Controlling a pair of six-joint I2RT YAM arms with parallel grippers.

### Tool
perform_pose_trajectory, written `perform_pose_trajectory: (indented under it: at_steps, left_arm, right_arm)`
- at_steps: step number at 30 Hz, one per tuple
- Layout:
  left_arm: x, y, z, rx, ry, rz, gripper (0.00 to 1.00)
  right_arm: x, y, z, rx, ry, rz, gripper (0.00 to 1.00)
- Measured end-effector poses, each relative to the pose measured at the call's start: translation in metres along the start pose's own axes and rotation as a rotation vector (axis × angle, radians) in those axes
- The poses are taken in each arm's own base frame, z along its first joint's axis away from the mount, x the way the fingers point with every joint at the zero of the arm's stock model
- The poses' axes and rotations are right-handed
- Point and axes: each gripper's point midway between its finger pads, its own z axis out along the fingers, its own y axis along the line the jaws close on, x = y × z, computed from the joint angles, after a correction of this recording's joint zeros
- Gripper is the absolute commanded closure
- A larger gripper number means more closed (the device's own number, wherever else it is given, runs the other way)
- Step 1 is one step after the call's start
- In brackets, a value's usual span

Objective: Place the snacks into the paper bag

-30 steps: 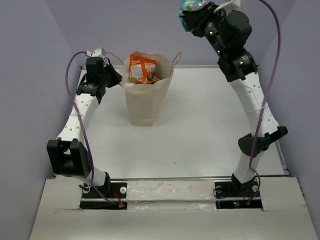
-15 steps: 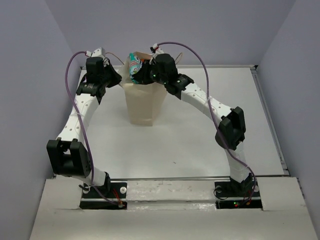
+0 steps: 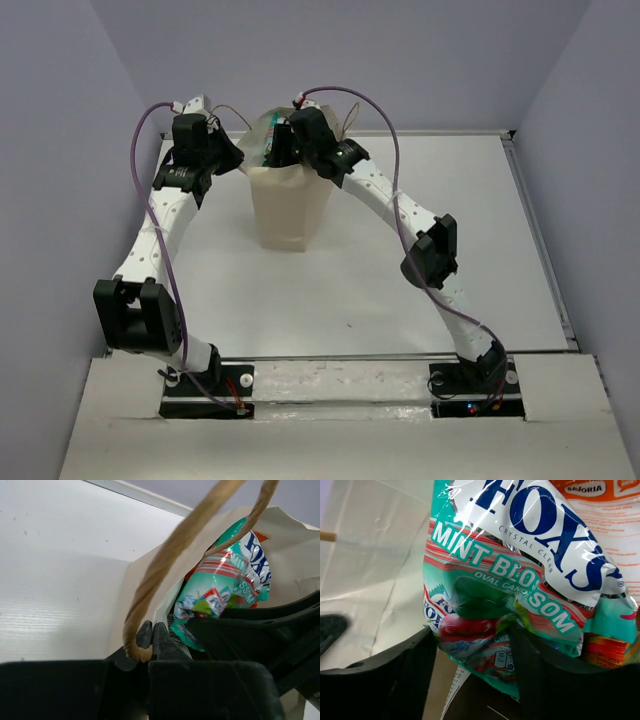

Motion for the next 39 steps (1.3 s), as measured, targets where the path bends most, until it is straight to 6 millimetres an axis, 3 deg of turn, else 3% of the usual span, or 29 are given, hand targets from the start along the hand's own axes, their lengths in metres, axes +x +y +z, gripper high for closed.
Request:
perform_pose_trajectory:
  at_steps: [1, 2, 4, 5, 9, 13, 17, 20, 21, 24, 26, 28, 30, 33, 34, 37, 39]
  left_arm:
    - [0.0, 0.0, 0.0, 0.0, 0.0, 0.0, 1.0]
    - [0.0, 0.0, 0.0, 0.0, 0.0, 0.0, 1.0]
    - [0.0, 0.0, 0.0, 0.001, 0.001, 0.0, 1.0]
    - [0.0, -0.001, 0.0, 0.003, 0.002, 0.0, 1.0]
    - [0.0, -0.001, 0.0, 0.004, 0.003, 0.0, 1.0]
    - [-0.001, 0.002, 0.0, -0.007, -0.003, -0.001, 1.0]
    - [-0.001, 0.003, 0.0, -0.01, -0.004, -0.001, 1.0]
    - [-0.001, 0.003, 0.0, -0.013, -0.004, -0.001, 1.0]
    - [-0.001, 0.003, 0.0, -0.014, -0.004, -0.001, 1.0]
    - [-0.001, 0.004, 0.0, -0.016, -0.003, -0.002, 1.0]
    - [-0.001, 0.004, 0.0, -0.017, -0.004, -0.002, 1.0]
    - [-0.001, 0.004, 0.0, -0.019, -0.004, -0.002, 1.0]
    - [0.0, 0.004, 0.0, -0.019, -0.003, -0.002, 1.0]
    - [0.0, 0.004, 0.0, -0.019, -0.003, -0.002, 1.0]
    - [0.0, 0.004, 0.0, -0.02, -0.003, -0.002, 1.0]
    - [-0.001, 0.004, 0.0, -0.019, -0.003, -0.002, 1.0]
    - [-0.001, 0.004, 0.0, -0.019, -0.003, -0.002, 1.0]
  right_arm:
    - [0.003, -0.001, 0.003, 0.006, 0.006, 0.0, 0.27]
    - [0.007, -0.002, 0.007, 0.012, 0.018, -0.006, 0.16]
    - [0.009, -0.001, 0.007, 0.005, 0.03, -0.019, 0.03]
    - [0.008, 0.001, 0.003, -0.004, 0.028, -0.027, 0.0]
    - [-0.004, 0.005, -0.016, -0.012, 0.015, -0.075, 0.0]
    - [-0.04, 0.018, -0.045, -0.044, -0.07, -0.108, 0.0]
    - [-0.088, 0.045, -0.101, -0.141, -0.189, -0.105, 0.0]
    - [-0.139, 0.066, -0.174, -0.221, -0.345, -0.083, 0.0]
    - [-0.148, 0.066, -0.192, -0.224, -0.377, -0.072, 0.0]
    - [-0.171, 0.049, -0.248, -0.153, -0.483, -0.028, 0.0]
    - [-0.178, 0.03, -0.273, -0.076, -0.53, 0.008, 0.0]
    - [-0.181, 0.012, -0.285, 0.009, -0.557, 0.035, 0.0]
    - [-0.178, -0.002, -0.279, 0.088, -0.552, 0.042, 0.0]
    - [-0.161, -0.02, -0.237, 0.185, -0.488, 0.03, 0.0]
    - [-0.15, -0.03, -0.212, 0.223, -0.444, 0.021, 0.03]
    - [-0.118, -0.054, -0.157, 0.29, -0.331, 0.008, 0.17]
    - [-0.097, -0.074, -0.125, 0.327, -0.252, 0.01, 0.36]
